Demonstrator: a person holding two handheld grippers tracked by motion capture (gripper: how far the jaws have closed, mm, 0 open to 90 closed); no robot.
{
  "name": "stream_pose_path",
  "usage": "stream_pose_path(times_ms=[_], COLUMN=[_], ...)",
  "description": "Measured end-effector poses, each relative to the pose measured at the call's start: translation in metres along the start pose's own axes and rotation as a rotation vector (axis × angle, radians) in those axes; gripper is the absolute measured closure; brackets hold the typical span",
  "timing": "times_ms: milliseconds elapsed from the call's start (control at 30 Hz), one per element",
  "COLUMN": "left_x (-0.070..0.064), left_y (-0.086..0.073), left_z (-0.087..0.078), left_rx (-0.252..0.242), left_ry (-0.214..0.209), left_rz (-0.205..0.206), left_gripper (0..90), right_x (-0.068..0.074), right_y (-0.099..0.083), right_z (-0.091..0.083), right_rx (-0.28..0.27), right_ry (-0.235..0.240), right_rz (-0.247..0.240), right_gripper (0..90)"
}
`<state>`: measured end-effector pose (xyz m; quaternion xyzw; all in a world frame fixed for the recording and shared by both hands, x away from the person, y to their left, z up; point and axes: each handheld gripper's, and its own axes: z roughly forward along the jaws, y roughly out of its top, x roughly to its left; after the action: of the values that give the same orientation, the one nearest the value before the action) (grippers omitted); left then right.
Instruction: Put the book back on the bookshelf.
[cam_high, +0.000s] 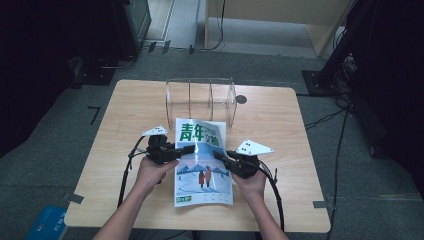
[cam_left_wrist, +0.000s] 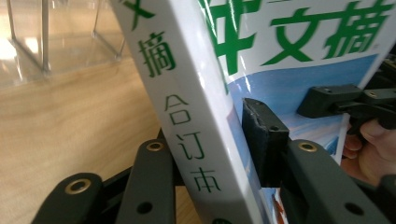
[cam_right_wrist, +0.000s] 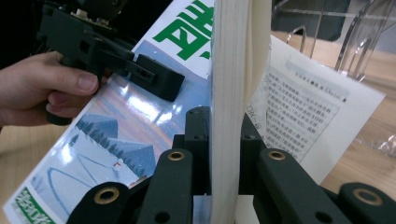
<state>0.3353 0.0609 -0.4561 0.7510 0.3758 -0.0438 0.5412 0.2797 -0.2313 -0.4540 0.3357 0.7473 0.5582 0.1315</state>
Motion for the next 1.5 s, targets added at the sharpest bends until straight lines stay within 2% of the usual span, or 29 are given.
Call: stream_pose_path(times_ms=[67, 133, 233, 267, 300, 333, 367, 400, 533, 567, 633, 667, 700, 733, 800, 833, 867, 900, 967, 1000, 1067, 1133, 1167, 1200, 1267, 1367, 1433, 1467, 1500], left_x=[-0.003, -0.009, -0.016, -0.023, -0.026, -0.026, -0.03, -0.036, -0.043, -0.043, -0.044, -0.044, -0.044, -0.044, -0.046, -0.047, -0.047, -0.047, -0.047, -0.047, -0.046, -0.046, -0.046, -0.045, -0.042, -0.042, -0.041, -0.036, -0.036], left_y=[0.001, 0.001, 0.0, 0.0, -0.001, -0.001, -0.001, -0.002, -0.005, -0.005, -0.009, -0.009, -0.012, -0.012, -0.016, -0.017, -0.017, -0.018, -0.02, -0.021, -0.022, -0.022, -0.022, -0.022, -0.021, -0.022, -0.024, -0.024, -0.024], left_z=[-0.002, -0.007, -0.014, -0.018, -0.019, -0.019, -0.02, -0.021, -0.022, -0.022, -0.025, -0.025, -0.029, -0.029, -0.031, -0.032, -0.032, -0.032, -0.034, -0.035, -0.036, -0.037, -0.037, -0.037, -0.036, -0.036, -0.036, -0.037, -0.037], left_rx=[-0.012, -0.041, -0.074, -0.094, -0.103, -0.103, -0.111, -0.121, -0.145, -0.145, -0.167, -0.167, -0.184, -0.184, -0.2, -0.206, -0.212, -0.223, -0.236, -0.242, -0.254, -0.251, -0.252, -0.248, -0.245, -0.245, -0.251, -0.26, -0.26], left_ry=[0.007, 0.024, 0.045, 0.055, 0.058, 0.058, 0.06, 0.069, 0.081, 0.081, 0.078, 0.078, 0.057, 0.057, 0.046, 0.045, 0.035, 0.028, 0.007, 0.003, -0.017, -0.03, -0.03, -0.037, -0.04, -0.042, -0.045, -0.057, -0.057], left_rz=[0.018, 0.07, 0.119, 0.173, 0.201, 0.201, 0.227, 0.275, 0.337, 0.337, 0.356, 0.356, 0.377, 0.377, 0.426, 0.434, 0.433, 0.442, 0.448, 0.448, 0.442, 0.44, 0.437, 0.43, 0.405, 0.403, 0.395, 0.369, 0.369], left_gripper=[68.1, 68.4, 69.7, 70.7, 71.3, 71.8, 71.8, 72.6, 73.7, 73.8, 74.3, 74.5, 74.6, 74.7, 74.8, 74.8, 74.8, 74.8, 74.8, 74.8, 74.8, 74.8, 74.8, 74.8, 74.7, 74.7, 74.7, 74.7, 74.7], right_x=[0.001, 0.001, 0.002, 0.002, 0.0, 0.0, -0.001, -0.005, -0.008, -0.008, -0.012, -0.012, -0.016, -0.019, -0.022, -0.025, -0.026, -0.029, -0.029, -0.03, -0.033, -0.038, -0.041, -0.041, -0.039, -0.043, -0.051, -0.058, -0.058], right_y=[0.001, 0.003, 0.005, 0.006, 0.007, 0.007, 0.007, 0.007, 0.006, 0.006, 0.003, 0.003, 0.001, 0.0, -0.002, -0.004, -0.005, -0.007, -0.007, -0.008, -0.009, -0.012, -0.013, -0.013, -0.013, -0.015, -0.018, -0.019, -0.019], right_z=[-0.001, -0.002, -0.003, -0.004, -0.006, -0.006, -0.007, -0.009, -0.011, -0.011, -0.014, -0.014, -0.018, -0.02, -0.021, -0.021, -0.022, -0.022, -0.021, -0.018, -0.012, -0.005, 0.004, 0.004, 0.016, 0.02, 0.027, 0.032, 0.032], right_rx=[-0.007, -0.023, -0.042, -0.045, -0.043, -0.043, -0.043, -0.03, -0.029, -0.029, -0.049, -0.049, -0.058, -0.054, -0.044, -0.035, -0.03, -0.049, -0.049, -0.045, -0.008, 0.026, 0.044, 0.044, 0.068, 0.06, 0.073, 0.083, 0.083], right_ry=[0.003, 0.006, 0.015, 0.02, 0.031, 0.031, 0.042, 0.042, 0.032, 0.032, 0.018, 0.018, -0.003, -0.015, -0.036, -0.042, -0.04, 0.005, 0.012, 0.033, 0.049, 0.094, 0.153, 0.153, 0.172, 0.193, 0.25, 0.317, 0.317], right_rz=[-0.003, -0.011, -0.018, -0.019, -0.024, -0.024, -0.03, -0.034, -0.067, -0.067, -0.087, -0.087, -0.077, -0.075, -0.077, -0.08, -0.079, -0.068, -0.064, -0.058, -0.039, 0.002, 0.032, 0.032, 0.03, 0.039, 0.095, 0.146, 0.146], right_gripper=[81.4, 81.2, 80.6, 77.4, 75.6, 75.6, 73.6, 70.9, 61.2, 61.2, 52.8, 52.8, 51.7, 51.0, 51.0, 49.7, 47.8, 45.8, 40.2, 36.6, 36.0, 32.8, 31.7, 31.7, 28.2, 28.4, 28.2, 30.5, 30.5])
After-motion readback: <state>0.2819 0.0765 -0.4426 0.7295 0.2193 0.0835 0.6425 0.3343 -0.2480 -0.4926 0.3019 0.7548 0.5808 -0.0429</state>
